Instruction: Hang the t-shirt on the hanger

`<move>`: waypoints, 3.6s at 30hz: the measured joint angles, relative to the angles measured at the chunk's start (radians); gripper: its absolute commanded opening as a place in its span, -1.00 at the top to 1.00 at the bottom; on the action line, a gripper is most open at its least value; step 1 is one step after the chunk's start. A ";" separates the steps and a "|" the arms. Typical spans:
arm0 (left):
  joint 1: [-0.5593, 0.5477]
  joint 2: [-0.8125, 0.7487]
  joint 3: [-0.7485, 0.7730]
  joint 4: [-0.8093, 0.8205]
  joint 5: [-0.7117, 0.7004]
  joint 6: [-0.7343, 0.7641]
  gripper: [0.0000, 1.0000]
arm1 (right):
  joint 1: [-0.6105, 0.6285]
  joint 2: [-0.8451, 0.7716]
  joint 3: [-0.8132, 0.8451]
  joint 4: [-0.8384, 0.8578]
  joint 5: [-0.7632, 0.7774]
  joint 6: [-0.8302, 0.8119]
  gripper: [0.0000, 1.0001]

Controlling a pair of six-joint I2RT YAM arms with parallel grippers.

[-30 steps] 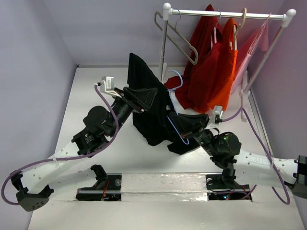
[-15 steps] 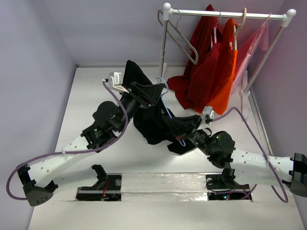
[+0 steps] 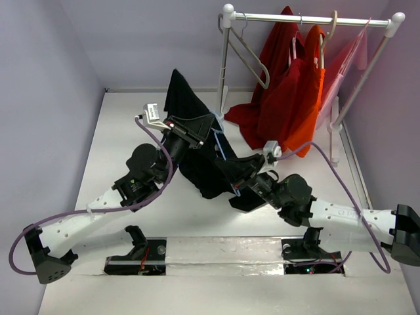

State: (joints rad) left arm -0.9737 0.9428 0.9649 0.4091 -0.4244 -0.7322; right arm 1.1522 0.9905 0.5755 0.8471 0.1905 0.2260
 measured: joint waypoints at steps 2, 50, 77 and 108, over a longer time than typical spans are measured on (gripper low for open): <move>-0.006 -0.004 -0.006 0.014 0.007 -0.033 1.00 | 0.000 0.023 0.004 -0.024 -0.009 -0.003 1.00; -0.011 -0.227 -0.154 -0.085 -0.013 -0.063 1.00 | 0.001 0.017 -0.069 -0.583 0.136 0.145 0.05; -0.013 -0.118 -0.127 0.063 -0.067 0.152 1.00 | 0.132 -0.139 -0.241 -0.605 0.124 0.349 1.00; -0.002 -0.204 -0.569 0.059 -0.065 -0.220 1.00 | 0.256 0.124 0.194 -1.015 0.254 0.462 -0.01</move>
State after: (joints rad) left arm -0.9760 0.7391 0.3958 0.4683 -0.4896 -0.9527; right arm 1.4086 1.1145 0.7696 -0.1684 0.4442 0.6884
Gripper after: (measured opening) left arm 0.060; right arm 0.568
